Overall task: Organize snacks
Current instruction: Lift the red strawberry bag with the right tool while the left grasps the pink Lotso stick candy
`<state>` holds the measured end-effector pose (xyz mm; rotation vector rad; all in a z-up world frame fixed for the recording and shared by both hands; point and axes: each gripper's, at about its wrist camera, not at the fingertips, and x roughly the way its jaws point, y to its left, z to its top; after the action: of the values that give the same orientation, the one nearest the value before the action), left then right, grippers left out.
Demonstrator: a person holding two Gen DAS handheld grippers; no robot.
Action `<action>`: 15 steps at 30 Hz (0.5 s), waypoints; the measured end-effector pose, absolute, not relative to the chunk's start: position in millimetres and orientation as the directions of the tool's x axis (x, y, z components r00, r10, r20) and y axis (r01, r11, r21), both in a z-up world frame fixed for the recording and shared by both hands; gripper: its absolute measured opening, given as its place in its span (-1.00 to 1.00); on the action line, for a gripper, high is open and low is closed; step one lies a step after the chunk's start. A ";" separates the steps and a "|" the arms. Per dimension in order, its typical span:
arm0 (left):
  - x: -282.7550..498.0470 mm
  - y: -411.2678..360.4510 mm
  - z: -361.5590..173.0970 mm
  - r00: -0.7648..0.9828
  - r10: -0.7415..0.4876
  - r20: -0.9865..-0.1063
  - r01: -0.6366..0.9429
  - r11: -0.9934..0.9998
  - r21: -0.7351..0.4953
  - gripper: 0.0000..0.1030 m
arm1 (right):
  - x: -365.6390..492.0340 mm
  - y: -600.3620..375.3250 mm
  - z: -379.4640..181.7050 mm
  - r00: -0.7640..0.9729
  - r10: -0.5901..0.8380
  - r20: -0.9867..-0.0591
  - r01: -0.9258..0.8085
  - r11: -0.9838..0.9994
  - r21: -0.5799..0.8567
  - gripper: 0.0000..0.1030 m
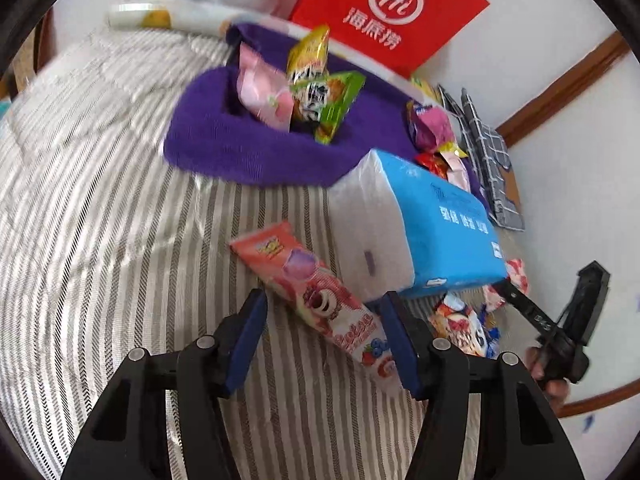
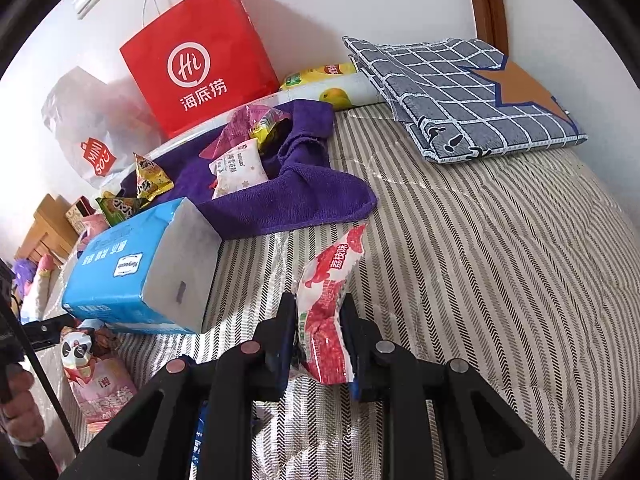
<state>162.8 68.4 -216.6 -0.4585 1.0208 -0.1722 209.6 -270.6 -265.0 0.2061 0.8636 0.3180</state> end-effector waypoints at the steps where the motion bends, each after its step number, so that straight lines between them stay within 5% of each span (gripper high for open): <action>1: 163.9 65.4 -216.7 0.516 -0.334 -0.789 -0.074 0.900 -0.429 0.08 | 209.6 -271.7 -265.1 0.606 0.359 -0.710 -0.190 0.932 0.309 -0.60; 5: 166.0 58.0 -219.8 0.487 -0.323 -0.811 -0.072 0.911 -0.406 -0.60 | 209.6 -273.8 -265.4 0.605 0.375 -0.702 -0.190 0.924 0.330 -0.60; 11: 156.6 58.8 -208.8 0.498 -0.148 -0.855 -0.083 0.973 -0.217 -0.62 | 208.2 -281.4 -265.1 0.613 0.399 -0.682 -0.184 0.911 0.368 -0.60; 15: 156.0 61.5 -210.9 0.500 -0.046 -0.864 -0.078 0.992 -0.098 -0.32 | 207.6 -280.8 -264.9 0.610 0.397 -0.686 -0.188 0.913 0.362 -0.60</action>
<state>156.0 61.5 -210.9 -0.1301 1.0473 0.0188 207.6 -280.8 -264.9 0.2656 0.8516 0.3424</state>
